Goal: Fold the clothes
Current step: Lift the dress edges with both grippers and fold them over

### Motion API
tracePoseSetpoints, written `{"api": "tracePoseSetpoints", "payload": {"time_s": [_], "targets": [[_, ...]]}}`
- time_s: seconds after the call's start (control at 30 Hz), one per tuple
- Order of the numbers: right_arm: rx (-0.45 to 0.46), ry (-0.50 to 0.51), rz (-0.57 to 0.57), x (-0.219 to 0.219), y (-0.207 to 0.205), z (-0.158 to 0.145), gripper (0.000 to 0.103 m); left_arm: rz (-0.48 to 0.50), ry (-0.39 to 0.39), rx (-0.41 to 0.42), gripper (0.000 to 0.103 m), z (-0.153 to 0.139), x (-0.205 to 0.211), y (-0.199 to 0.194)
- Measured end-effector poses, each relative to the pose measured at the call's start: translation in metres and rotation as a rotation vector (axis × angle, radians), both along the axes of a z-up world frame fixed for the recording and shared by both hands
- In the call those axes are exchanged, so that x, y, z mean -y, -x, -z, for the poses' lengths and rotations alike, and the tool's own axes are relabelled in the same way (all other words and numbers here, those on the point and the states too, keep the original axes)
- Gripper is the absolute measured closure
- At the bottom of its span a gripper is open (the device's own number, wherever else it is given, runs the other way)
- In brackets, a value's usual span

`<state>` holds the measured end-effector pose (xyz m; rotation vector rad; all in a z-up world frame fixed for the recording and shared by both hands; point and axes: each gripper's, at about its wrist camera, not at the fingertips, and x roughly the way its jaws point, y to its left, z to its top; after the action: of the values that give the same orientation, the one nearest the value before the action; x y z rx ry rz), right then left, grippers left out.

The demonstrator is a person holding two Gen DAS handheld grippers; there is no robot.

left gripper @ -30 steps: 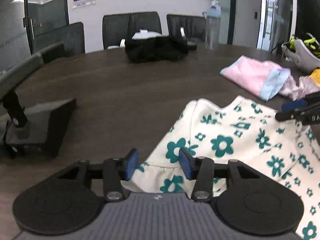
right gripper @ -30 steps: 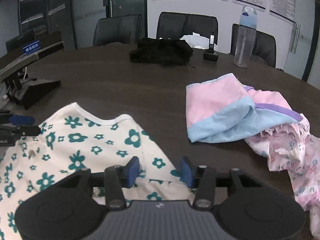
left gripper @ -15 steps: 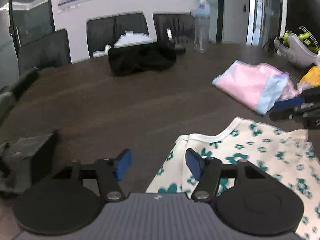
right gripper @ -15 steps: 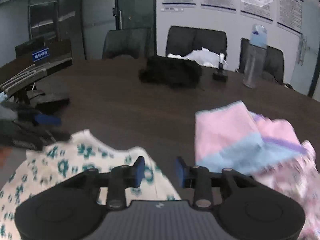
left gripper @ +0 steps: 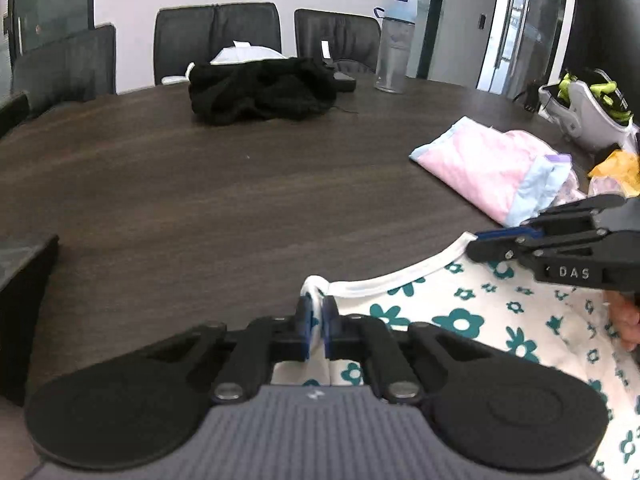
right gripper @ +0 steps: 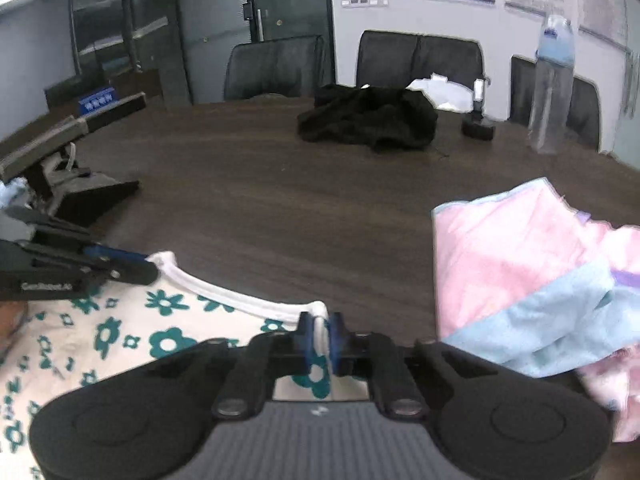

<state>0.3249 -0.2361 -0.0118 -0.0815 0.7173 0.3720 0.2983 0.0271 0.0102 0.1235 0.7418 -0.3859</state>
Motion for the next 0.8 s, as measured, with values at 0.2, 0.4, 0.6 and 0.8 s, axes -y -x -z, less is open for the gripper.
{"api": "tracePoseSetpoints", "payload": {"time_s": [0.2, 0.4, 0.6, 0.8], "targets": [[0.002, 0.073, 0.003, -0.001, 0.003, -0.011, 0.086, 0.025, -0.049, 0.038, 0.090, -0.001, 0.005, 0.006], [0.057, 0.078, 0.038, 0.039, 0.050, -0.032, 0.085, 0.012, -0.113, 0.065, 0.061, -0.015, -0.015, 0.044], [0.016, 0.145, 0.103, 0.061, 0.089, -0.005, 0.095, -0.048, -0.202, 0.115, 0.087, 0.002, -0.031, 0.082], [0.106, 0.128, 0.117, 0.056, 0.112, -0.026, 0.091, -0.016, -0.103, 0.163, 0.081, -0.027, -0.035, 0.111]]}}
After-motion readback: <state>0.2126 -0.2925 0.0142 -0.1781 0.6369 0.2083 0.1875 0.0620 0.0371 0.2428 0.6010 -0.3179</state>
